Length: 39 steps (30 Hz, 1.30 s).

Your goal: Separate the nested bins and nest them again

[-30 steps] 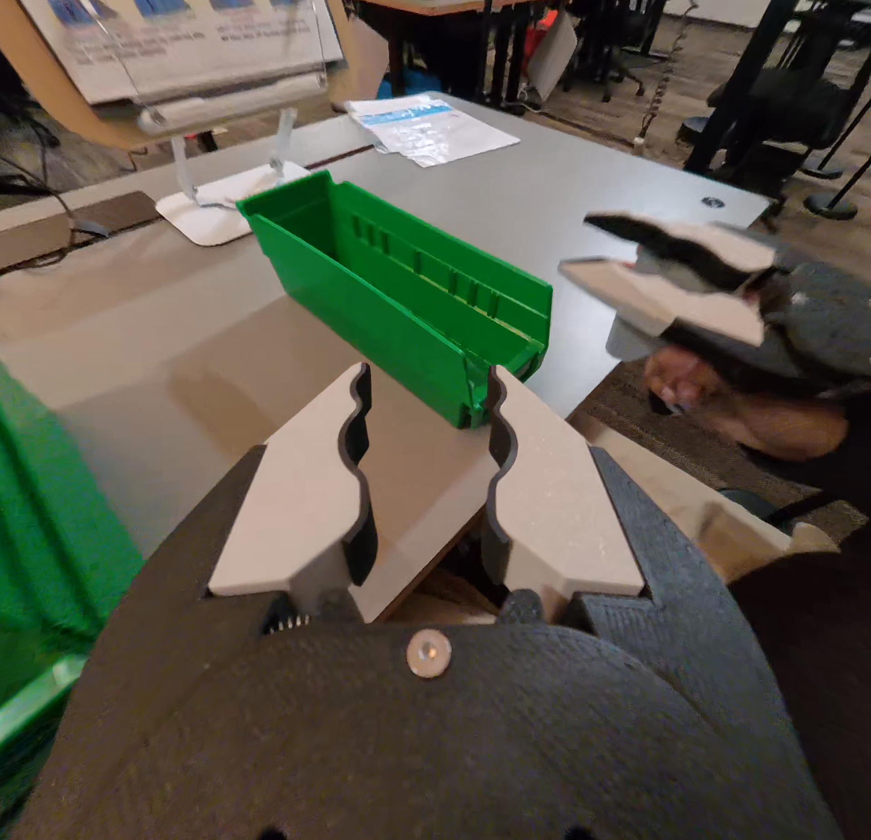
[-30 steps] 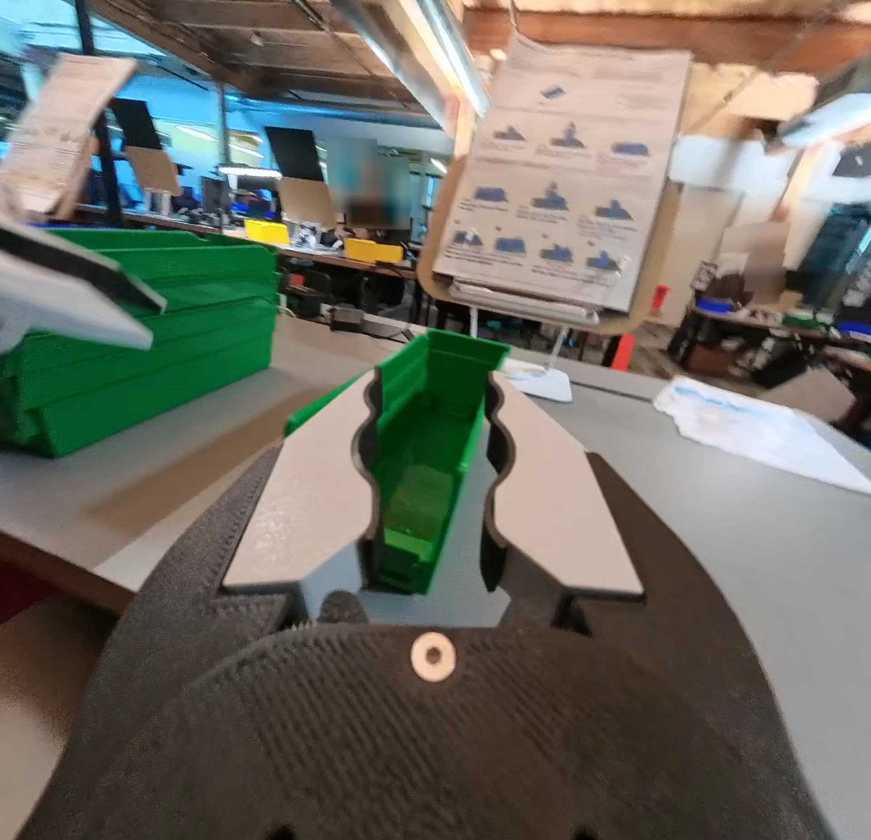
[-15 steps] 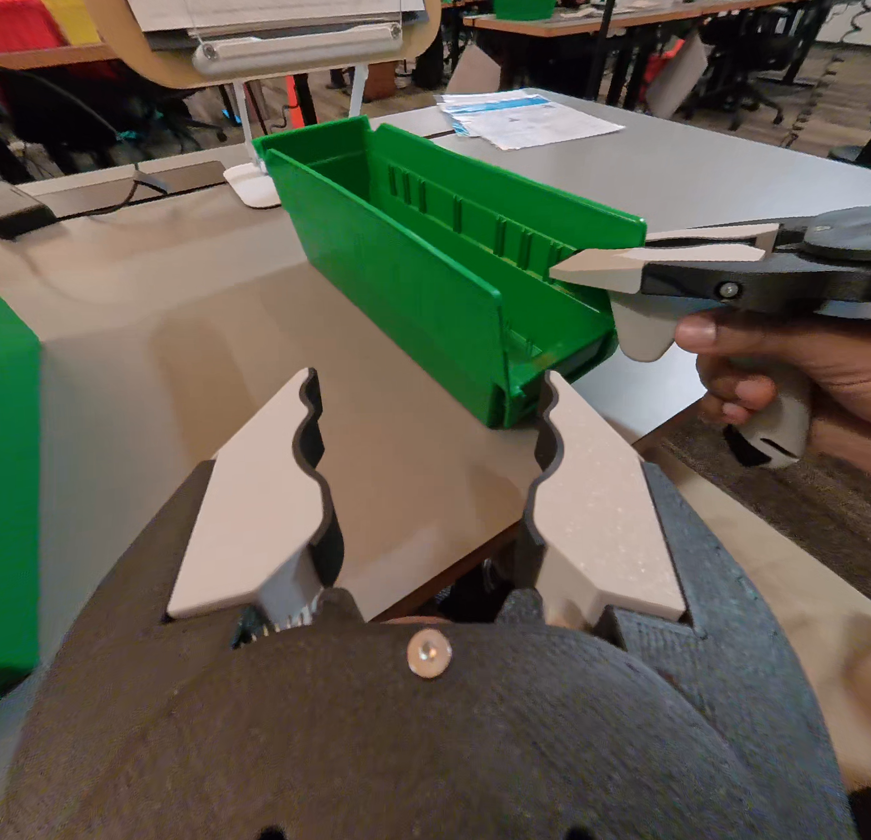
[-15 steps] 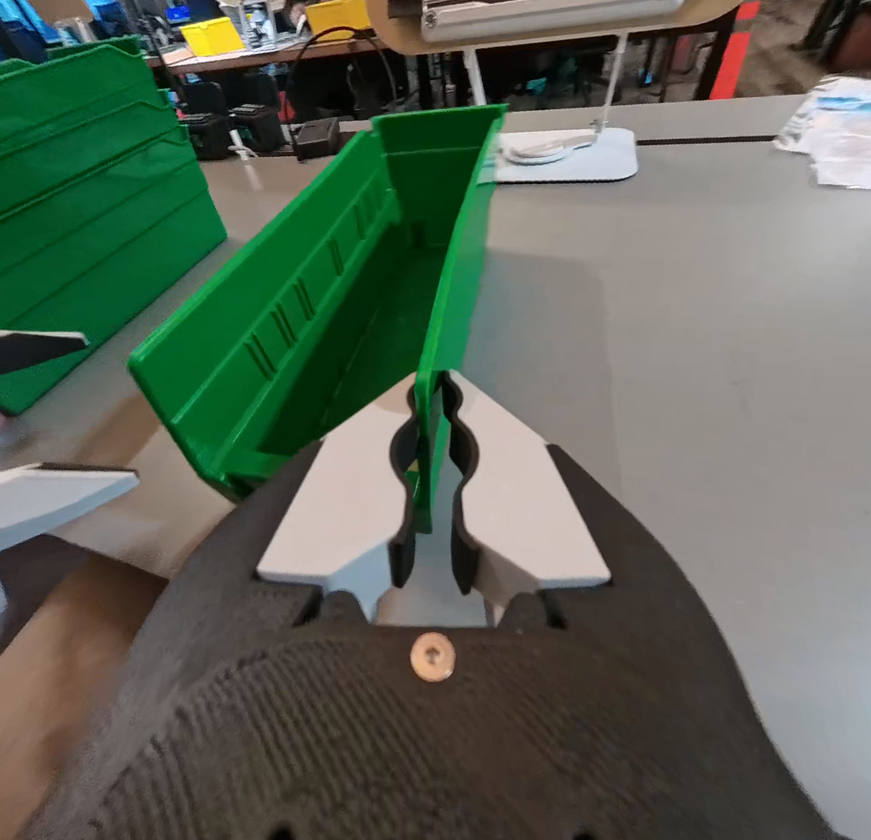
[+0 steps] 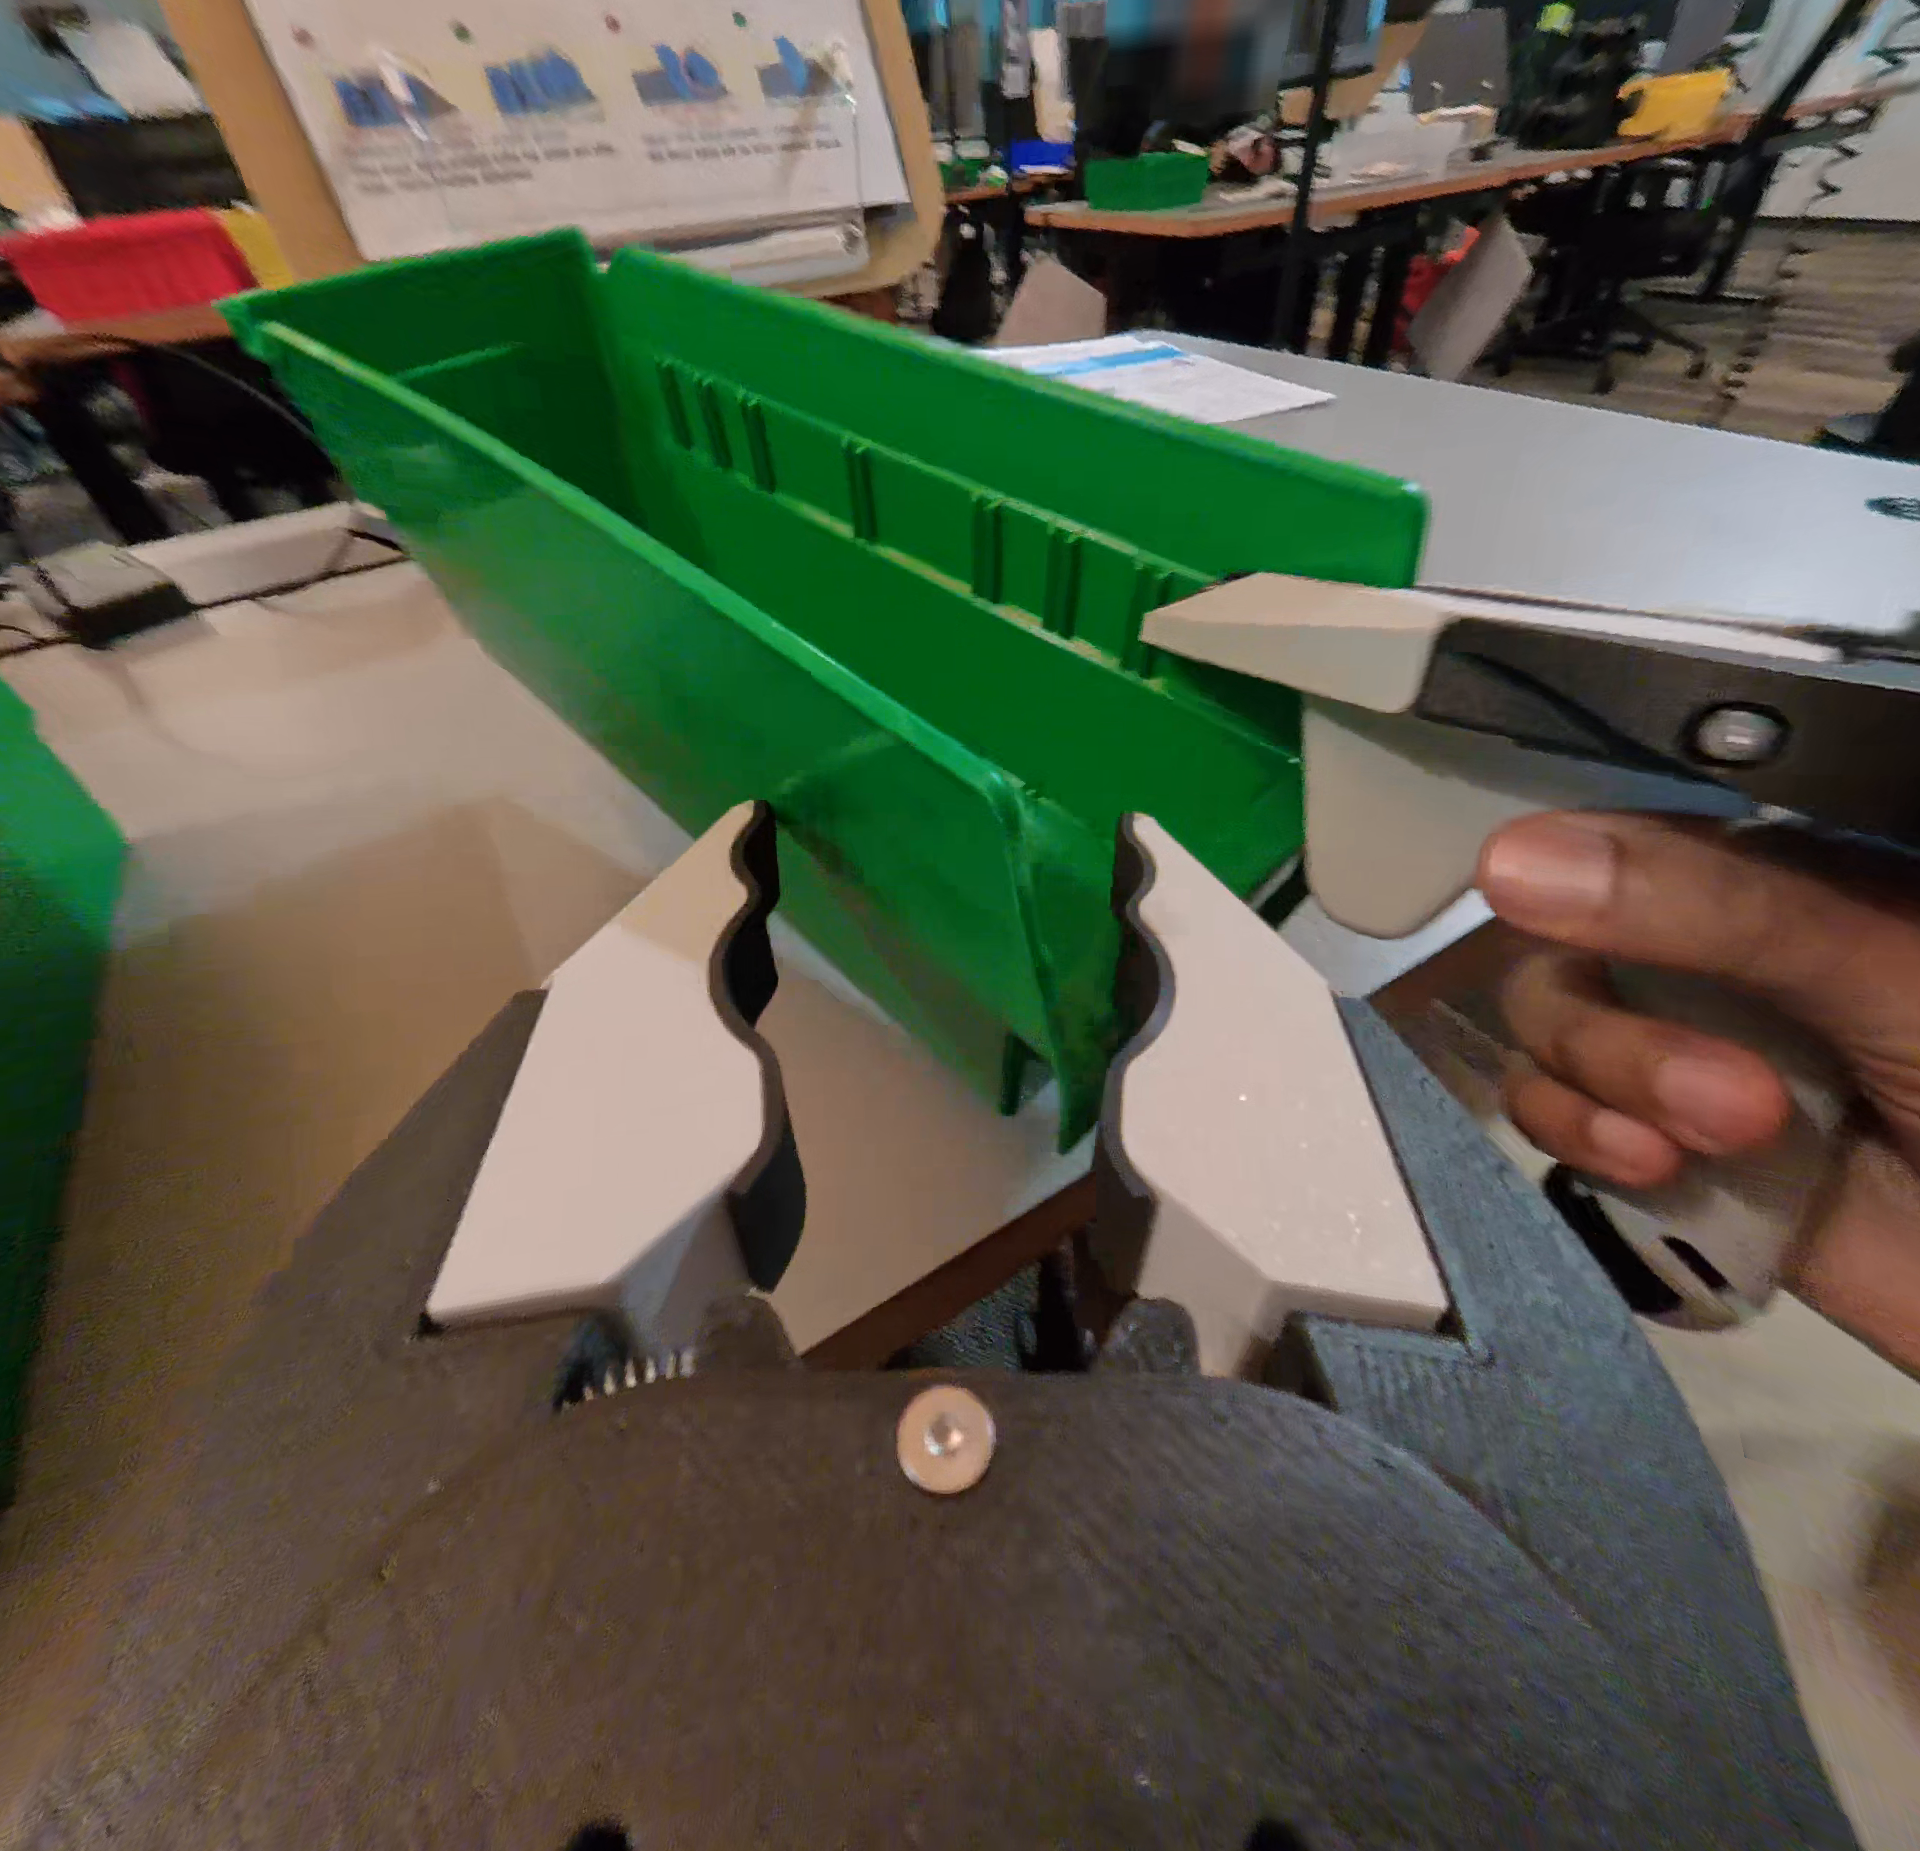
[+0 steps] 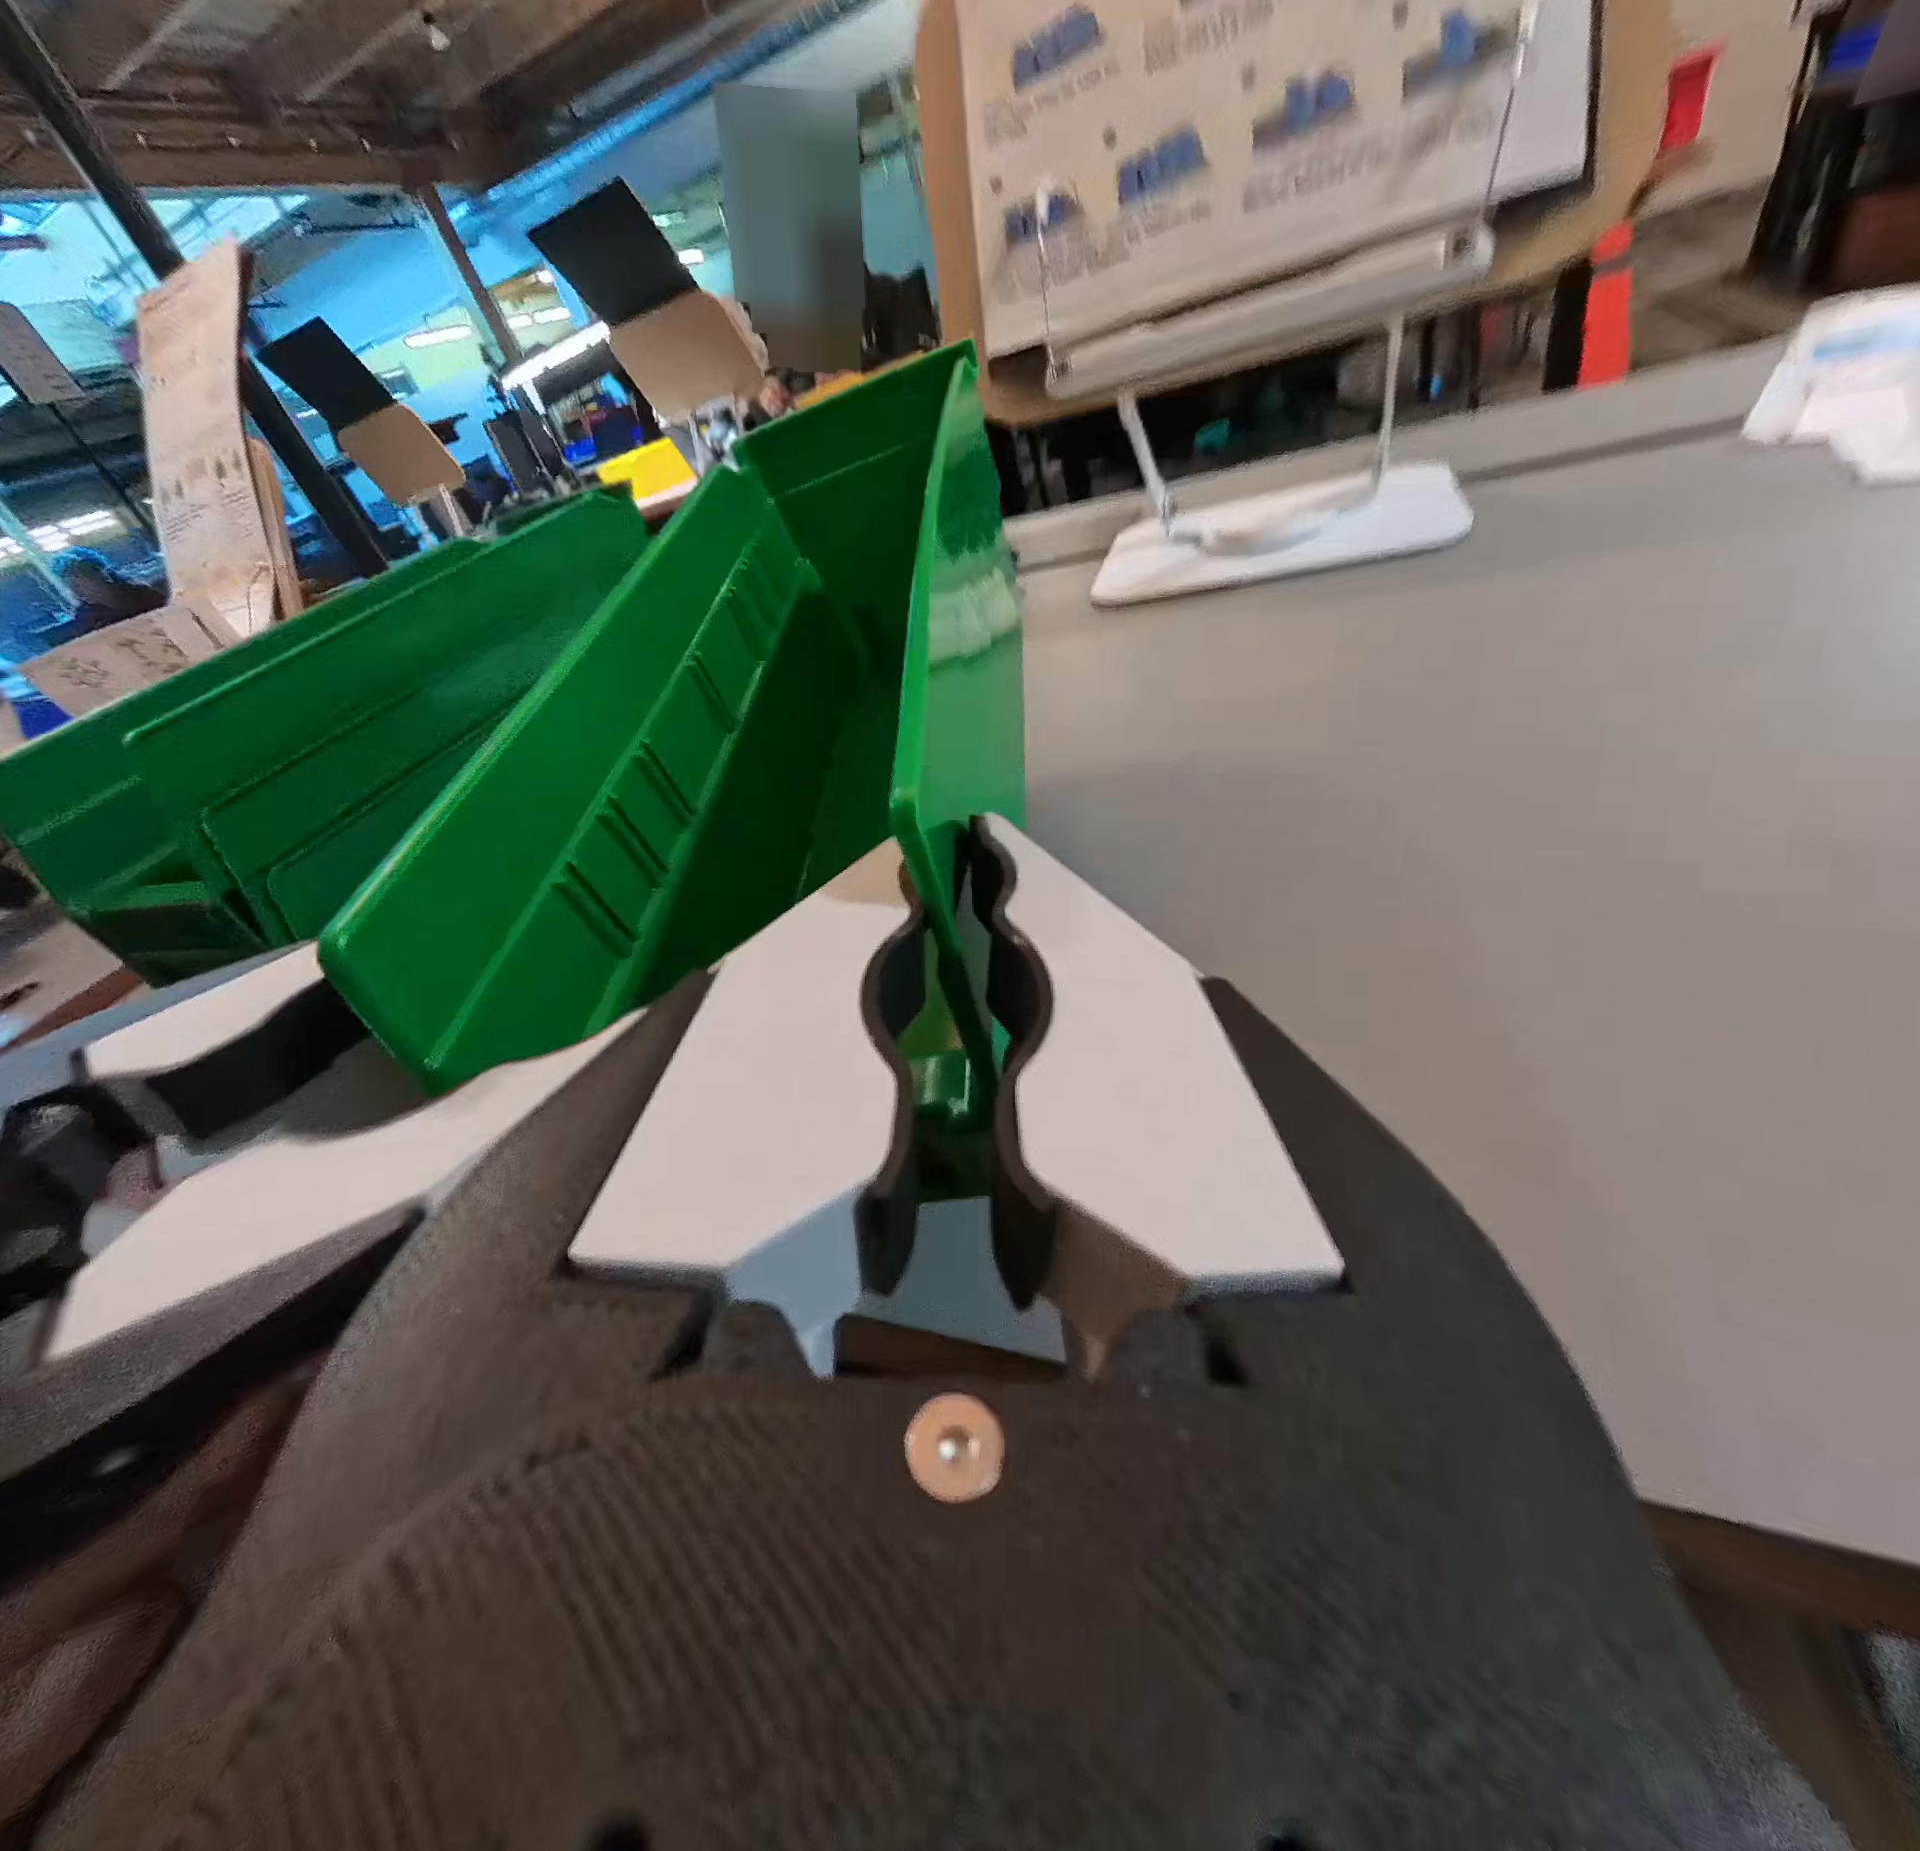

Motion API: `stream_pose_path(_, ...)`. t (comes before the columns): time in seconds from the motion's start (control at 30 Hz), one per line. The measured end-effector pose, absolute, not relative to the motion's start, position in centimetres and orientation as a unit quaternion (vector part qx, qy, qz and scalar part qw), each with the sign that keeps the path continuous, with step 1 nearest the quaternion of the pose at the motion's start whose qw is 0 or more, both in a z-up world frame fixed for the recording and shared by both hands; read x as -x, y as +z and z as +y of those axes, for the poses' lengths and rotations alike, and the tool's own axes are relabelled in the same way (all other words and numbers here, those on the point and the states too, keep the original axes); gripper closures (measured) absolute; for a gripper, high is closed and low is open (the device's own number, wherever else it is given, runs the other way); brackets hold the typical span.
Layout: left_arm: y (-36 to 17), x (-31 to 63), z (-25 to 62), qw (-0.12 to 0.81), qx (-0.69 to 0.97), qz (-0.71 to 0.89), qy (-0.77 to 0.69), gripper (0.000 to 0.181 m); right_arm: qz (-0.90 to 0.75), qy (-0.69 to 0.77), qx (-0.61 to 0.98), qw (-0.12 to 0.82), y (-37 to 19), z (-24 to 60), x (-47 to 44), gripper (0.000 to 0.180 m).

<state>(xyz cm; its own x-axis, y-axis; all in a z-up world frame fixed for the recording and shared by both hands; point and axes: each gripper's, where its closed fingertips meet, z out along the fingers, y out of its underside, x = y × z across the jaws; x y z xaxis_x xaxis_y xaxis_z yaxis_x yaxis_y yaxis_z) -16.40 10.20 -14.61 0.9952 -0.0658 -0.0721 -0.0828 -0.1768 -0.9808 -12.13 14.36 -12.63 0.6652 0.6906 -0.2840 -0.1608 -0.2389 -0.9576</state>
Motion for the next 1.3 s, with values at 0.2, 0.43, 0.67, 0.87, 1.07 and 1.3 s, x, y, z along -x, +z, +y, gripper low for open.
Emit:
stream_pose_path(0.2,-14.3,17.3,10.3,0.641,0.766,0.025,-0.03,0.124,-0.28,0.285,0.61,0.684,-9.5,12.1,13.0,0.172)
stream_pose_path(0.43,-12.7,20.1,10.0,0.65,0.736,-0.093,-0.162,0.163,-0.346,0.262,0.545,0.717,-8.6,8.8,14.3,0.16)
stream_pose_path(0.67,-11.4,21.8,9.7,0.673,0.726,-0.077,-0.119,0.179,-0.387,0.249,0.497,0.736,-8.1,6.8,15.2,0.152)
stream_pose_path(0.87,-6.7,23.5,8.5,0.726,0.684,-0.048,-0.049,0.179,-0.428,0.278,0.48,0.713,-8.7,4.8,16.4,0.138)
stream_pose_path(1.07,-1.6,24.9,6.6,0.766,0.642,-0.004,0.045,0.18,-0.456,0.265,0.457,0.716,-9.0,3.2,16.7,0.145)
stream_pose_path(1.3,4.0,34.5,2.7,0.779,0.607,-0.094,0.121,0.179,-0.469,0.26,0.479,0.695,-10.4,4.2,17.1,0.145)
